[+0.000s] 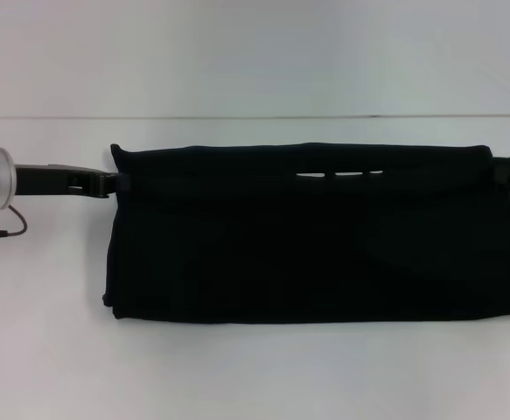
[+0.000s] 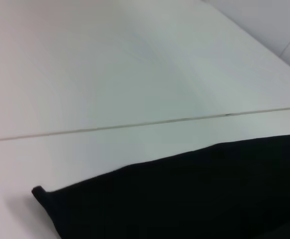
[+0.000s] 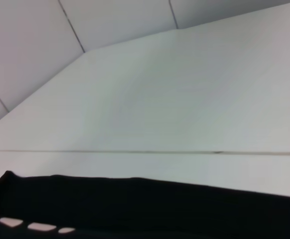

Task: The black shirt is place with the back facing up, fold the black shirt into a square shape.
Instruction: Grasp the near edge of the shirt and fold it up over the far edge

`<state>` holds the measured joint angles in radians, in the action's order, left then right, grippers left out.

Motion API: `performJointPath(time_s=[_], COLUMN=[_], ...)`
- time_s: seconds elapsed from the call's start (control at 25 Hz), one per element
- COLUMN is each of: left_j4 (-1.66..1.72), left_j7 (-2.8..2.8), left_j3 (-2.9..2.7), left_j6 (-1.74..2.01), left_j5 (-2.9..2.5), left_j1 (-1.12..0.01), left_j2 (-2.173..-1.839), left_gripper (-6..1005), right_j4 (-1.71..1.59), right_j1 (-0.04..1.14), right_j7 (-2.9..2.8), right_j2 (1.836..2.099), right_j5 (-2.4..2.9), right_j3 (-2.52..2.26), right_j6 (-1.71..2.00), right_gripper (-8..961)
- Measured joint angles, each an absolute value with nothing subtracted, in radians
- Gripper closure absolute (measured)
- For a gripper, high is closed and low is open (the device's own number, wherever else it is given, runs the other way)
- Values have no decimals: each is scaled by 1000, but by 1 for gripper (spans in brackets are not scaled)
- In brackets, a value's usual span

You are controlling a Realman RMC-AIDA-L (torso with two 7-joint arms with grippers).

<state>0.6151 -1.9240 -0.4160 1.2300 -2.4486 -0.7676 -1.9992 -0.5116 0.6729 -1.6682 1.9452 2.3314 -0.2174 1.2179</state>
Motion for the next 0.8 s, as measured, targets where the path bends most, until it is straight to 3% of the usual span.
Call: performJointPath(time_s=[0.8], left_j4=[537], left_j7=[-1928], left_j3=[-547], left_j6=[911], left_j5=[-2445], left_j1=[-874], left_j2=[-2006], left_gripper=[998], right_j4=[-425], right_j1=[787], right_j7=[-1699], right_j2=[1954], right_j5=[2330], right_j3=[-260], right_j6=[892], right_gripper=[912])
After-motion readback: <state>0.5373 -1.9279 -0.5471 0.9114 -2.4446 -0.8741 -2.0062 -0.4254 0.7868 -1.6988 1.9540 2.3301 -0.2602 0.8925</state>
